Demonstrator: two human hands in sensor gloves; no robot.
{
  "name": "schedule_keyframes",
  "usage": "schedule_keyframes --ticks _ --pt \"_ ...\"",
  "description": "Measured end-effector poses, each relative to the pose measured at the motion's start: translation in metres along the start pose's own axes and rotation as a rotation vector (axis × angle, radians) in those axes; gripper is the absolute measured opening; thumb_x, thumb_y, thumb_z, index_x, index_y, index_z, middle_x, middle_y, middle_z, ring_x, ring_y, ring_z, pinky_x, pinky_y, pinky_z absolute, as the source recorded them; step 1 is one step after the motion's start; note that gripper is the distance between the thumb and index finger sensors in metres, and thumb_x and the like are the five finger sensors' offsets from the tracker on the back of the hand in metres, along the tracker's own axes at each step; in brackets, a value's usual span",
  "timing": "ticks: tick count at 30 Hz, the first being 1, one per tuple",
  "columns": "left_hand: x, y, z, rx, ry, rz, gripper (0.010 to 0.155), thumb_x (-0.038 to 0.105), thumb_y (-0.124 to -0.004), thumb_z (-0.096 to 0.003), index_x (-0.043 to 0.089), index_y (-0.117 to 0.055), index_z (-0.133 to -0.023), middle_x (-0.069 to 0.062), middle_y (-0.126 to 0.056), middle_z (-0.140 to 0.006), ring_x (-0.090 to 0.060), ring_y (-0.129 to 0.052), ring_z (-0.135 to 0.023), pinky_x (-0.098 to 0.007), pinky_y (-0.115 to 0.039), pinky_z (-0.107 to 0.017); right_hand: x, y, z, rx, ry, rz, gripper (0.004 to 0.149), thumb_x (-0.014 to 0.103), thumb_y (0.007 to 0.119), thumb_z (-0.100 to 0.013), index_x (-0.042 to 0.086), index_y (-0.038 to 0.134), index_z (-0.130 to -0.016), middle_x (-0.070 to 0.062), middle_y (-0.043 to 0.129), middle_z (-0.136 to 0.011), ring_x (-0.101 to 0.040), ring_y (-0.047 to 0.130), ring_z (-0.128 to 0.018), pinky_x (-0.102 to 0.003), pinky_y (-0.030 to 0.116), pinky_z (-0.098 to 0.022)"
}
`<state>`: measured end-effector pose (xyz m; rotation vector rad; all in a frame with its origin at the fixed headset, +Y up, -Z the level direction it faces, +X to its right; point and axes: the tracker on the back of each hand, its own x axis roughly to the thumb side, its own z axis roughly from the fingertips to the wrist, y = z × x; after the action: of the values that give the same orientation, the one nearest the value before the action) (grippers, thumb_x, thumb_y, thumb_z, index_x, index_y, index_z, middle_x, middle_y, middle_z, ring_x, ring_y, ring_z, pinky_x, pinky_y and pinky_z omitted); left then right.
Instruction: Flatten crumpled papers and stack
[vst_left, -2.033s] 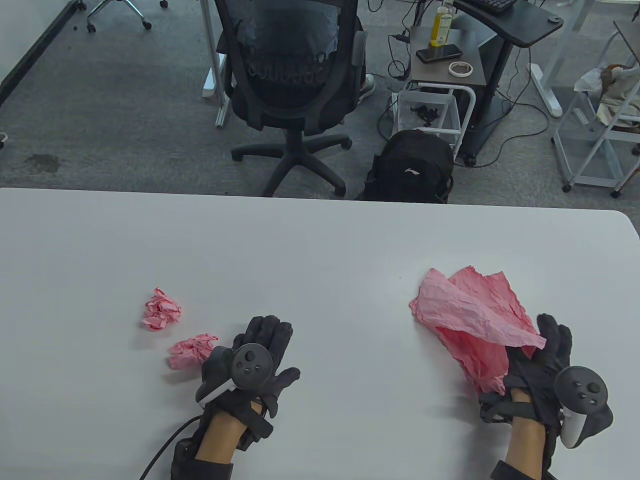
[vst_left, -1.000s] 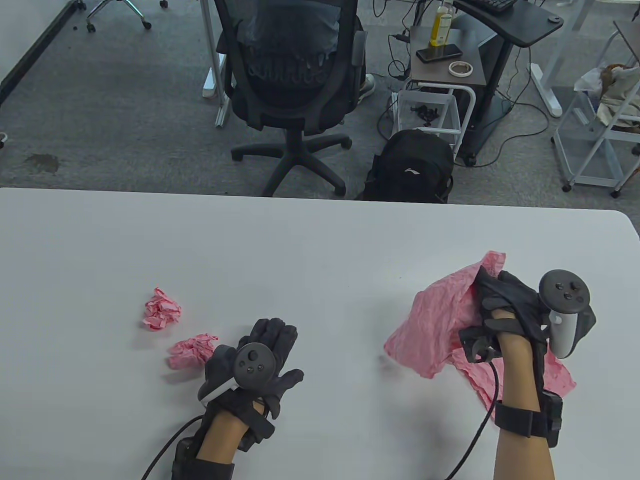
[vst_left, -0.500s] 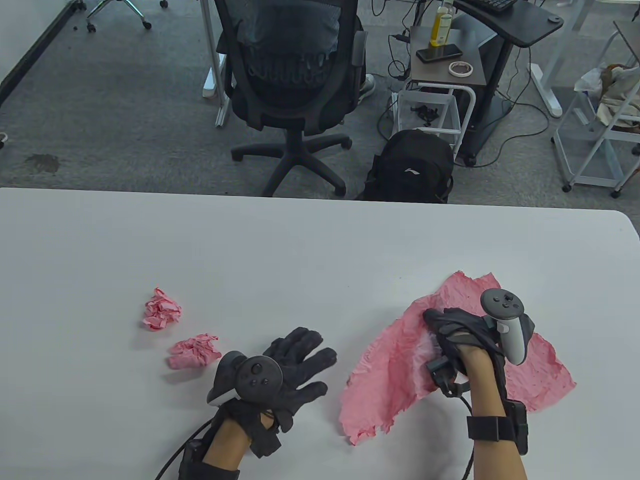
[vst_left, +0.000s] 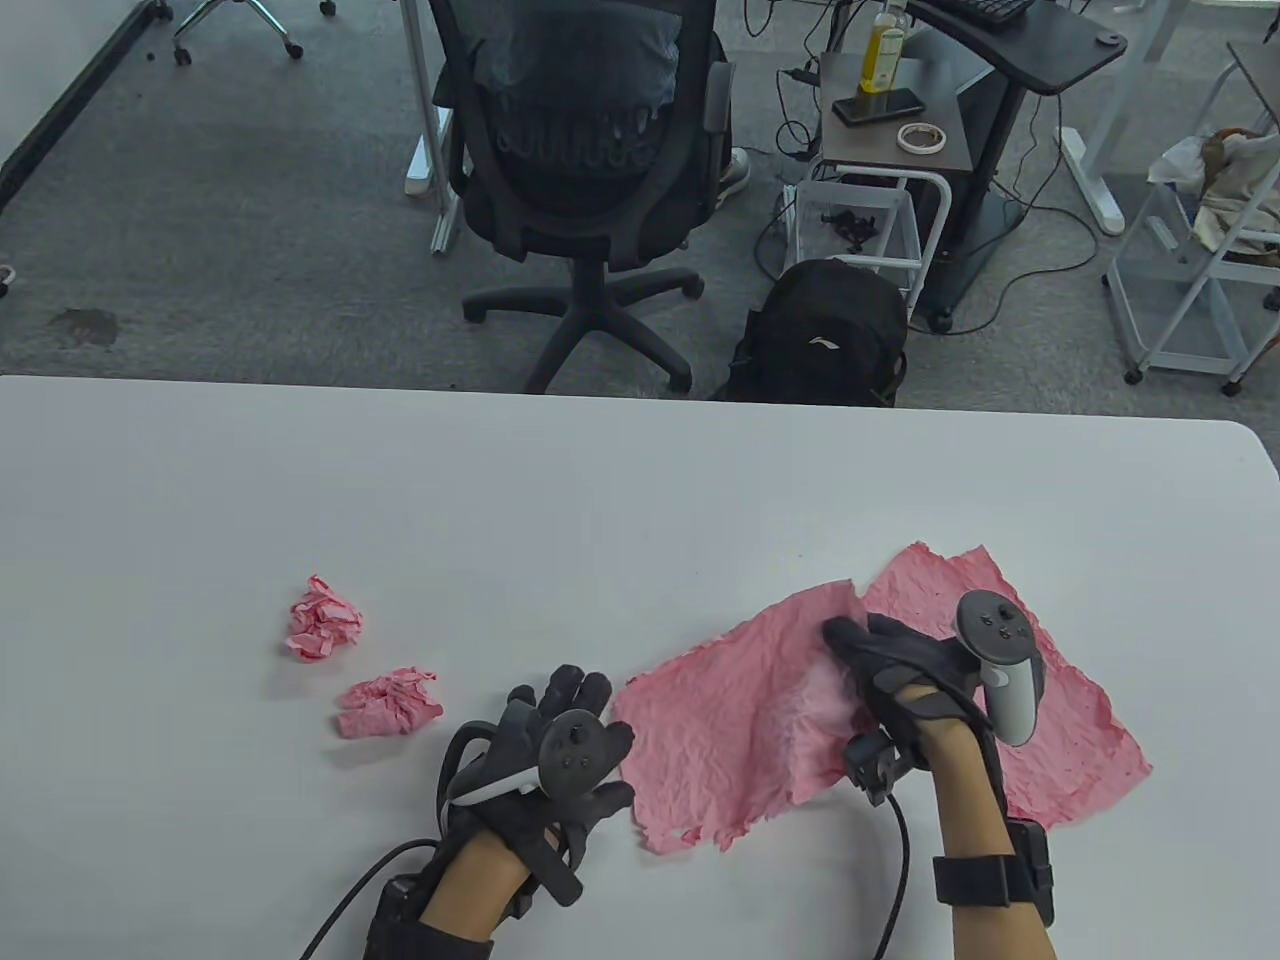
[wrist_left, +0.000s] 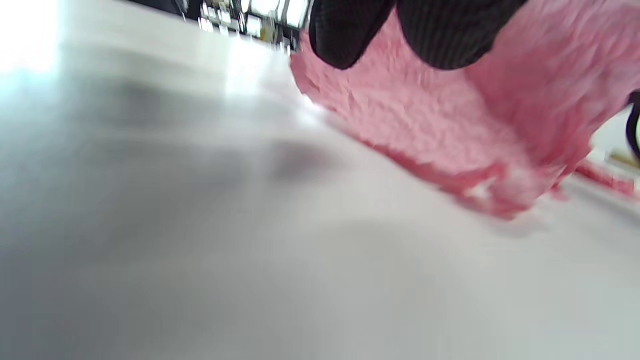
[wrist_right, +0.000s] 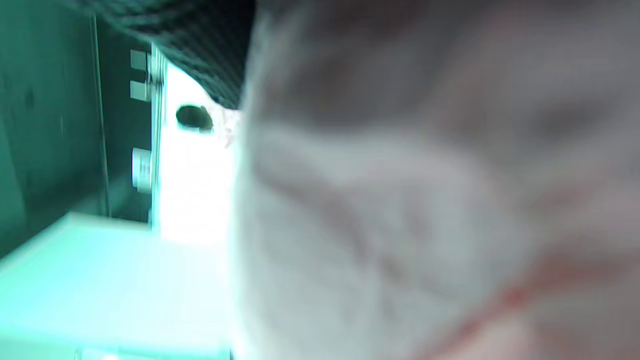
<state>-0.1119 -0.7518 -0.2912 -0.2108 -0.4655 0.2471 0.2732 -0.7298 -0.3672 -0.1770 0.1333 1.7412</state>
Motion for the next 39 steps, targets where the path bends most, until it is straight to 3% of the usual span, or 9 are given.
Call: schedule_keyframes --ticks 6,10,13,16,18,25,31,35,39 --pt "0.001 0.021 0.013 0.249 -0.018 -0.004 0.07 0.058 -0.071 -0.0509 0.024 -0.061 -0.112 -0.009 -0.028 -0.12 -0.041 -0.022 -0.116 -0.071 -0.027 -0.076 -0.012 -0.071 0.025 -0.479 0.003 -0.263 0.045 0.034 0.071 -0.054 0.001 0.078 -0.084 -0.009 0.107 -0.043 -0.021 0.112 -0.01 -0.036 0.091 -0.005" --pt "-0.003 0.023 0.014 0.265 -0.008 0.032 0.071 0.057 -0.072 -0.051 0.024 -0.06 -0.112 -0.01 -0.029 -0.12 -0.042 -0.023 -0.116 -0.071 -0.027 -0.076 -0.028 -0.106 0.043 -0.632 0.048 -0.262 0.046 0.034 0.069 -0.055 0.002 0.075 -0.086 -0.011 0.106 -0.048 -0.024 0.112 -0.016 -0.038 0.092 -0.009" --pt "-0.009 0.026 0.016 0.273 0.014 0.037 0.071 0.058 -0.071 -0.051 0.023 -0.06 -0.113 -0.01 -0.03 -0.12 -0.042 -0.023 -0.116 -0.071 -0.027 -0.076 -0.04 -0.124 0.052 -0.686 0.122 -0.12 0.05 0.035 0.069 -0.055 0.001 0.07 -0.091 -0.017 0.103 -0.056 -0.031 0.111 -0.024 -0.043 0.09 -0.015" --pt "-0.017 0.031 0.019 0.288 0.048 0.042 0.072 0.057 -0.072 -0.0509 0.024 -0.058 -0.113 -0.01 -0.03 -0.12 -0.042 -0.024 -0.116 -0.071 -0.027 -0.076 -0.039 -0.13 0.062 -0.703 0.181 0.232 0.064 0.04 0.077 -0.054 0.007 0.05 -0.102 -0.026 0.078 -0.09 -0.049 0.091 -0.065 -0.057 0.077 -0.041" --pt "-0.025 0.036 0.023 0.302 0.078 0.045 0.073 0.056 -0.073 -0.051 0.024 -0.054 -0.114 -0.011 -0.03 -0.12 -0.042 -0.025 -0.116 -0.072 -0.028 -0.076 -0.03 -0.129 0.068 -0.779 0.141 0.36 0.07 0.041 0.08 -0.052 0.009 0.045 -0.104 -0.027 0.065 -0.099 -0.053 0.079 -0.077 -0.06 0.071 -0.046" --pt "-0.08 0.059 0.05 0.382 0.313 0.099 0.077 0.046 -0.079 -0.0515 0.024 -0.043 -0.116 -0.011 -0.032 -0.12 -0.045 -0.033 -0.115 -0.071 -0.033 -0.076 0.028 -0.093 0.084 -0.826 -0.151 0.574 0.073 0.039 0.081 -0.053 0.014 0.038 -0.106 -0.024 0.044 -0.108 -0.054 0.055 -0.092 -0.066 0.054 -0.058" --pt "-0.118 0.059 0.072 0.518 0.596 0.079 0.055 0.032 -0.076 -0.0517 0.019 -0.073 -0.105 -0.016 -0.069 -0.109 -0.045 -0.074 -0.099 -0.064 -0.059 -0.071 0.053 -0.021 0.08 -0.672 -0.375 0.623 0.07 0.039 0.081 -0.053 0.014 0.043 -0.106 -0.024 0.048 -0.108 -0.054 0.058 -0.091 -0.066 0.055 -0.058" --pt "-0.13 0.043 0.066 0.353 0.627 0.202 0.073 0.048 -0.086 -0.0468 0.019 -0.063 -0.11 -0.017 -0.058 -0.113 -0.048 -0.068 -0.101 -0.064 -0.057 -0.071 0.058 0.027 0.076 -0.537 -0.435 0.635 0.067 0.04 0.081 -0.053 0.014 0.048 -0.106 -0.025 0.052 -0.107 -0.054 0.062 -0.089 -0.067 0.056 -0.057" --pt "-0.131 0.027 0.051 0.159 0.666 0.081 0.083 0.048 -0.088 -0.0456 0.02 -0.05 -0.114 -0.016 -0.057 -0.111 -0.039 -0.077 -0.088 -0.057 -0.063 -0.067 0.053 0.065 0.073 -0.462 -0.473 0.628 0.066 0.04 0.08 -0.053 0.014 0.05 -0.105 -0.024 0.055 -0.106 -0.053 0.064 -0.088 -0.067 0.057 -0.057"
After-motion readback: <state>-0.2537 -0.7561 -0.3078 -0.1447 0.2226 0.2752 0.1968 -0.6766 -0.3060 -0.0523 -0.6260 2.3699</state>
